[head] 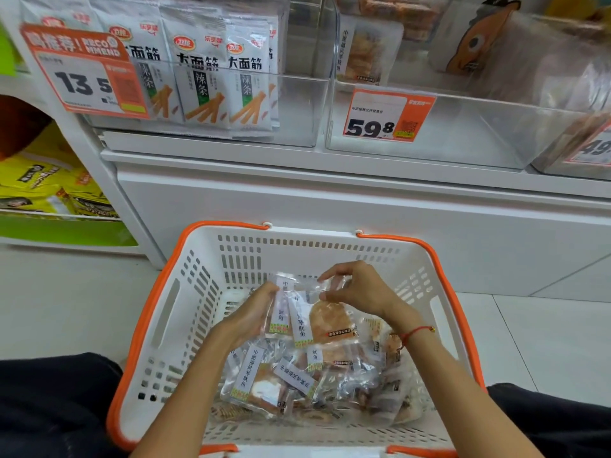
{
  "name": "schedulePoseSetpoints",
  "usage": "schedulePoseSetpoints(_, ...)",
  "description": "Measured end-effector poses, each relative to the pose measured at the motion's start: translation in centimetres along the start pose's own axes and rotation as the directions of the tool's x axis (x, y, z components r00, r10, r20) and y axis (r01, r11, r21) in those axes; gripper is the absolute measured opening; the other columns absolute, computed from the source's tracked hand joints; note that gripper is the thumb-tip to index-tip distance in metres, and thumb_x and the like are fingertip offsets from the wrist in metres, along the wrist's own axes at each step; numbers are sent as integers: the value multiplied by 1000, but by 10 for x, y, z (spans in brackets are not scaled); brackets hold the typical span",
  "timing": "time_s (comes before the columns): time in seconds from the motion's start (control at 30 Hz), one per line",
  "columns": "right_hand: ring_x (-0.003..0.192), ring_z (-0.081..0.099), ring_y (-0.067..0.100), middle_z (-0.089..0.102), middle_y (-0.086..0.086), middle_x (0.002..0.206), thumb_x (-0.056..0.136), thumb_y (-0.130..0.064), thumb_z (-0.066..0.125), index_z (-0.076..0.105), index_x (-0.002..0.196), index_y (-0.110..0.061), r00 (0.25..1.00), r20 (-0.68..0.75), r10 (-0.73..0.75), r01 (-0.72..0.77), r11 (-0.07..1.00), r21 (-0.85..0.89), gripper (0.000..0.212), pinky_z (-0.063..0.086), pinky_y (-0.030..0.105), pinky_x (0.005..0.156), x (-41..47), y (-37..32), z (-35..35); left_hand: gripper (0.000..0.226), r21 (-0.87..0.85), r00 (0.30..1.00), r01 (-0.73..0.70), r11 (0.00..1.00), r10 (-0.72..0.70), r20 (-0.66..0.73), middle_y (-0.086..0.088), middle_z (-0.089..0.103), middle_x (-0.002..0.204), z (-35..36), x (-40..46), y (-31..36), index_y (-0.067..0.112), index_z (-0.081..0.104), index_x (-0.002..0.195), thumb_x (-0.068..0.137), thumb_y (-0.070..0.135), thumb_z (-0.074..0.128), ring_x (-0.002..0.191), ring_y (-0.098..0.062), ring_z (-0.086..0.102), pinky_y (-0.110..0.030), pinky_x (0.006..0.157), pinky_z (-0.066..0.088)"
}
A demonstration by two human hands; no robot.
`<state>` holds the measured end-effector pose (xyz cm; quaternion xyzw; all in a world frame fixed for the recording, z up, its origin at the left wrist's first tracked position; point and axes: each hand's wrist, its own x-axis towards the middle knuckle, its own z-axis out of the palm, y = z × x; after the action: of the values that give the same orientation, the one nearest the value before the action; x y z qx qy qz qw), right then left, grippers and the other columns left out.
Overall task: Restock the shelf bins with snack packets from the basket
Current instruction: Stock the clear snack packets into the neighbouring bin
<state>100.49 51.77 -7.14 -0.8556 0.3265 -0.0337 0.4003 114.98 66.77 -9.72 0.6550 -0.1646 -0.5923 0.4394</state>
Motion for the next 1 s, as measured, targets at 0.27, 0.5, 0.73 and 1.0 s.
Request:
schedulePoseSetpoints(0.27,56,57,0,65,-8,75,75,-19,79,71,97,-22,975,-216,49,-12,985,170,23,49,22,67,-3,1,33,90,-8,995,-53,999,53,79,-1,19,157,2,14,-8,43,19,148,71,90,27,145,-23,17,-59,114,14)
schedulePoseSetpoints(0.5,75,62,11,68,0,98,79,-18,76,67,106,-21,922,-368,117,8,947,321,29,49,18,65,-4,-1,41,99,23,995,-84,996,83,48,-2,3,159,4,15,-12,17,-6,151,85,41,64,145,-23,12,-49,116,17)
schedulePoseSetpoints(0.73,133,39,24,38,1,145,81,-30,73,18,146,-18,944,164,286,-329,795,510,86,24,44,114,-6,-19,-7,104,55,985,-175,983,175,4,-4,-8,159,3,-6,15,17,-17,149,85,50,58,146,-24,5,-47,116,15)
schedulePoseSetpoints(1.0,97,62,12,69,1,102,84,-31,69,66,105,-11,968,213,129,-217,860,463,29,41,26,87,-15,-55,-84,116,70,927,-374,925,372,46,7,5,158,15,-31,73,28,-14,149,70,71,61,145,-19,17,-47,117,19)
